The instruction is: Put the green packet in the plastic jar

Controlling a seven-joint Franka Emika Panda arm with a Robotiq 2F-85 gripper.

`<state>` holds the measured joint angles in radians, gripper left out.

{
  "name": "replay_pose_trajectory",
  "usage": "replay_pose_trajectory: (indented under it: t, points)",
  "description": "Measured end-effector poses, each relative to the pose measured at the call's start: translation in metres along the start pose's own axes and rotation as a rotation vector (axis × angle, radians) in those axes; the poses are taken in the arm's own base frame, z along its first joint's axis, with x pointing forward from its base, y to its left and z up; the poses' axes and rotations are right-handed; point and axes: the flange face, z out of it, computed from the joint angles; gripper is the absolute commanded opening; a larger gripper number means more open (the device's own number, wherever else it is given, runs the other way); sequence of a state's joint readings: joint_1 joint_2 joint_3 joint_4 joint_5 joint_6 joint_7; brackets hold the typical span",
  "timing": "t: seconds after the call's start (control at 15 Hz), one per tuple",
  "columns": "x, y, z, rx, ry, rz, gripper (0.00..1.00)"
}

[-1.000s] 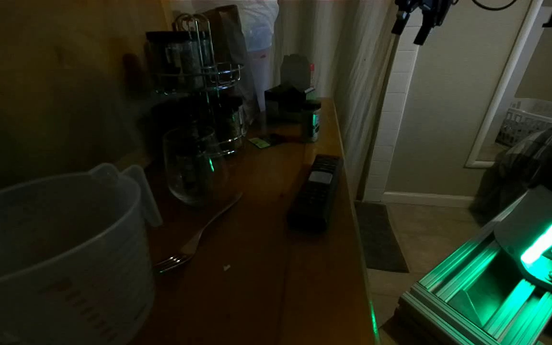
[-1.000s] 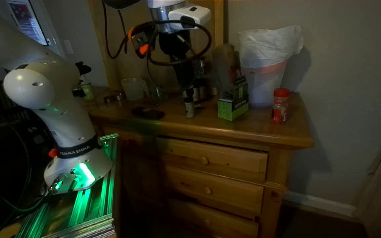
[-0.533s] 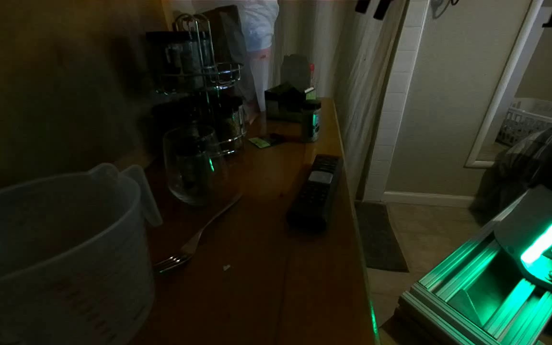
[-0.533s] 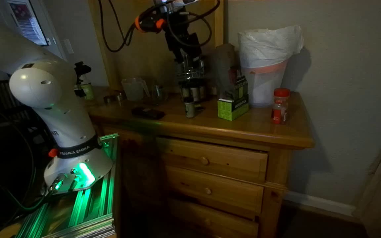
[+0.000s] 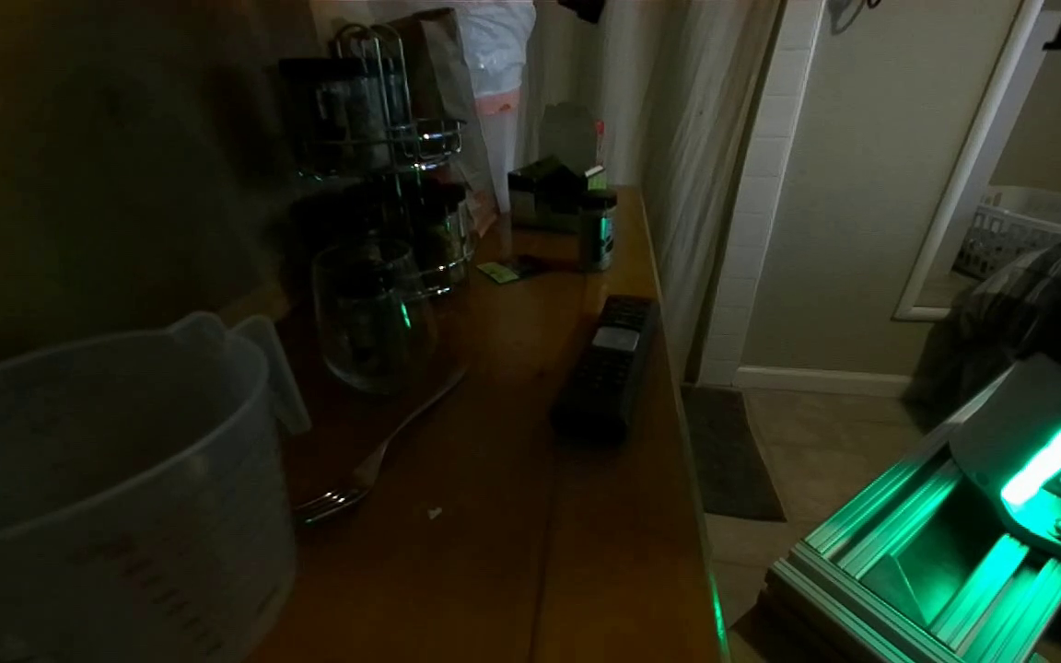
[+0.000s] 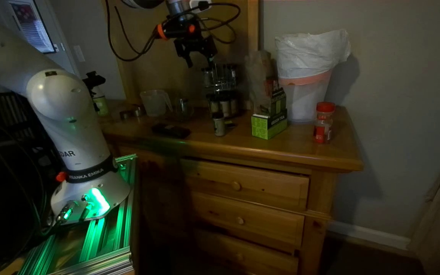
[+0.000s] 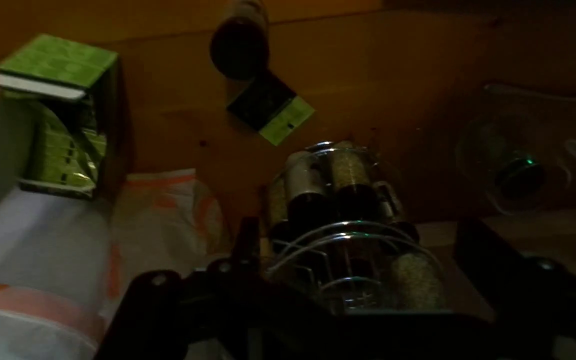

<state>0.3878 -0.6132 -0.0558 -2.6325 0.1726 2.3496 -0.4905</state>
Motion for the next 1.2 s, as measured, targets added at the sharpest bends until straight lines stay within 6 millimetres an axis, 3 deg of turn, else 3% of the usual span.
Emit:
replay_pose_trajectory:
  t: [0.13, 0.27, 0.53, 0.73, 1.0, 1.2]
  points:
    - [0.013, -0.011, 0.026, 0.042, 0.012, -0.096, 1.00]
    - [0.021, -0.010, 0.060, 0.100, -0.004, -0.170, 1.00]
    - [0.021, 0.012, 0.134, 0.181, -0.154, -0.245, 1.00]
    - [0.026, 0.024, 0.179, 0.208, -0.243, -0.246, 1.00]
    - [0.039, 0.036, 0.222, 0.149, -0.252, -0.250, 1.00]
    - [0.043, 0.047, 0.229, 0.122, -0.218, -0.252, 1.00]
